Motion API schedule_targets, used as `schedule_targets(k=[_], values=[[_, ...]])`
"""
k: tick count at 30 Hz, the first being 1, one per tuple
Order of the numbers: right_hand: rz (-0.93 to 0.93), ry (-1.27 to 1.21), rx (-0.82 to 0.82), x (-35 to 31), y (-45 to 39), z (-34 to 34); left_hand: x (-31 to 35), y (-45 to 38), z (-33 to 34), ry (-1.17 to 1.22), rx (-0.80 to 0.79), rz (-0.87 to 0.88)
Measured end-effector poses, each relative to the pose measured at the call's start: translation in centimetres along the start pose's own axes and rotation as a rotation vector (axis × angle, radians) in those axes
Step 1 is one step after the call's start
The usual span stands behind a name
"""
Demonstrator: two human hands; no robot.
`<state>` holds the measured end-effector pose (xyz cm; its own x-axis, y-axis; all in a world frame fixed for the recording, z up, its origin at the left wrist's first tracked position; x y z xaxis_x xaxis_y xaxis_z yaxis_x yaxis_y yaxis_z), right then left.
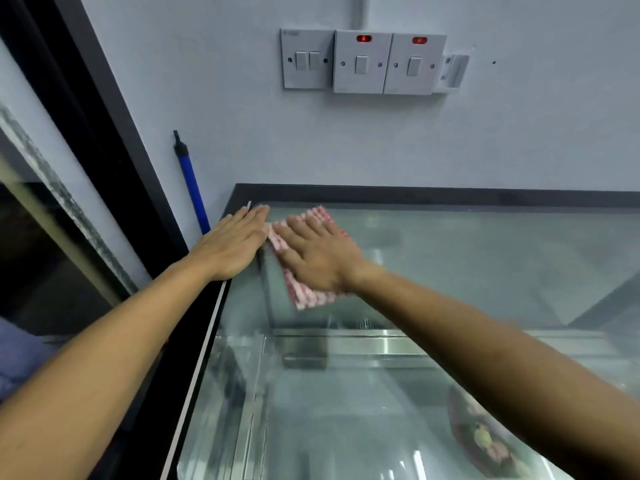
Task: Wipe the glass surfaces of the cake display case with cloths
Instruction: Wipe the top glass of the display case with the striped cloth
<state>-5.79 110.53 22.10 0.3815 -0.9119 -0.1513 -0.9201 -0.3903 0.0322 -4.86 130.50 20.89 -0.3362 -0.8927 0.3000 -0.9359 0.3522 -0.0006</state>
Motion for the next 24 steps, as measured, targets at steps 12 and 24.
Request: schedule_targets(k=[12,24], values=[[0.353,0.017,0.067,10.0,-1.5,-1.6,0.2,0.2,0.0,0.025,0.004,0.005],[-0.611,0.011,-0.11,-0.9,21.3,-0.5,1.3,2.2,-0.1,-0.088,-0.045,0.048]])
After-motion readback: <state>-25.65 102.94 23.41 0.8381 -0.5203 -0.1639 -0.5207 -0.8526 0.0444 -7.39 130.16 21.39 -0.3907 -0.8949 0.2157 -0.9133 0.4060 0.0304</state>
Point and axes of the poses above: each hand's wrist, its own y-axis away from the middle knuckle, its own z-axis out of the palm, x = y × z, the point moved 2 cm from there along -y, towards the middle knuckle, and after that the axes turned 10 degrees about z, right-handed, at the moved point
